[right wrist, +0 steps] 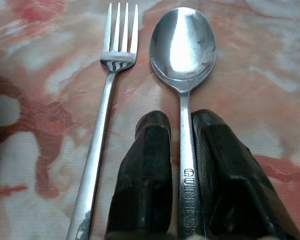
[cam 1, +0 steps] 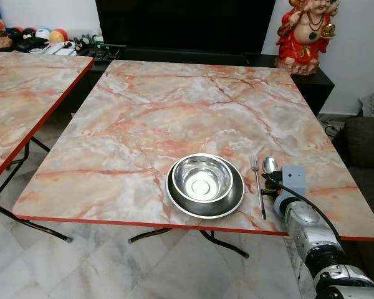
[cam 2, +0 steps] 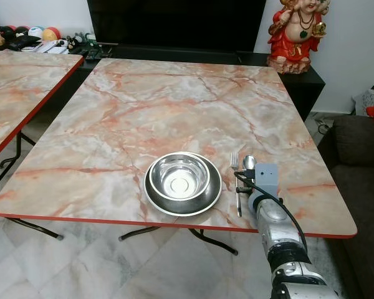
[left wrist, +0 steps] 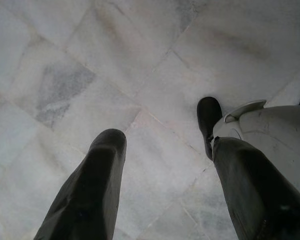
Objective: Setting the table
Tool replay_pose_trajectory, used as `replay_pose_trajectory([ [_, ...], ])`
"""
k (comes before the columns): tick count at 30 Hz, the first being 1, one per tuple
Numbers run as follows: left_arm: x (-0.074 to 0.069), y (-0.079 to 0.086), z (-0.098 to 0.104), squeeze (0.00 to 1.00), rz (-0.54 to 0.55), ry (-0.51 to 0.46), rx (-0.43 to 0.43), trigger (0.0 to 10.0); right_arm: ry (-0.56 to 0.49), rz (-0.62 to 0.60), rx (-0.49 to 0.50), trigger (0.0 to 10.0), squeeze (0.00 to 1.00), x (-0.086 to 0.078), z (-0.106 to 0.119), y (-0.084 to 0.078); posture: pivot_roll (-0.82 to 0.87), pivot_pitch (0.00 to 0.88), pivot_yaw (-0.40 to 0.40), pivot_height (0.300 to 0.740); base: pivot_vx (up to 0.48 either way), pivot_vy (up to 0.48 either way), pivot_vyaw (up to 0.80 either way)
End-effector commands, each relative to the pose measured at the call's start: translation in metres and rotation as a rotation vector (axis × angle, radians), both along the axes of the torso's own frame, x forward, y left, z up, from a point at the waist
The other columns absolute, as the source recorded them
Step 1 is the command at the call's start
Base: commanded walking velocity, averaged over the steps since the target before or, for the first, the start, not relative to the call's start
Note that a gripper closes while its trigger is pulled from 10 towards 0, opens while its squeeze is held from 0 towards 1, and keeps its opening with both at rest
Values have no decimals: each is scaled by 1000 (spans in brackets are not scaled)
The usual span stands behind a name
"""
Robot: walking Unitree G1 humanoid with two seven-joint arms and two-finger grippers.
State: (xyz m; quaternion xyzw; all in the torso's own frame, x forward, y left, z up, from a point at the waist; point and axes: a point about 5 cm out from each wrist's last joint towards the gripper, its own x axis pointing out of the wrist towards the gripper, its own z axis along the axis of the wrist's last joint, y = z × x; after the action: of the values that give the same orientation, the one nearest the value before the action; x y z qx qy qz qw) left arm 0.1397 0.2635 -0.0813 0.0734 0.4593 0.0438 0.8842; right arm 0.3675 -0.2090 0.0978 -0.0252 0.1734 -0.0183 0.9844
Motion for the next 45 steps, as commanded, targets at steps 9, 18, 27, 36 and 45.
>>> replay_pose_trajectory([
  [9,-8,0,-3,0,-3,30,-1,10000,116,8,-19,10000,0,-13,-27,5,75,129,-28,740,0,0,0],
  [18,-24,7,-6,0,11,62,4,10000,143,-5,-9,10000,0,-17,-34,6,76,129,-29,740,0,0,0],
  [27,-26,6,-7,0,11,68,3,10000,72,-20,2,10000,0,-12,-23,4,75,126,-27,740,0,0,0],
  [36,-33,-2,-11,0,8,86,-1,10000,-9,-14,33,10000,0,-4,-8,6,72,120,-25,740,0,0,0],
  [45,-35,6,-9,0,-11,82,7,10000,-92,-15,44,10000,0,2,8,5,73,114,-26,740,0,0,0],
])
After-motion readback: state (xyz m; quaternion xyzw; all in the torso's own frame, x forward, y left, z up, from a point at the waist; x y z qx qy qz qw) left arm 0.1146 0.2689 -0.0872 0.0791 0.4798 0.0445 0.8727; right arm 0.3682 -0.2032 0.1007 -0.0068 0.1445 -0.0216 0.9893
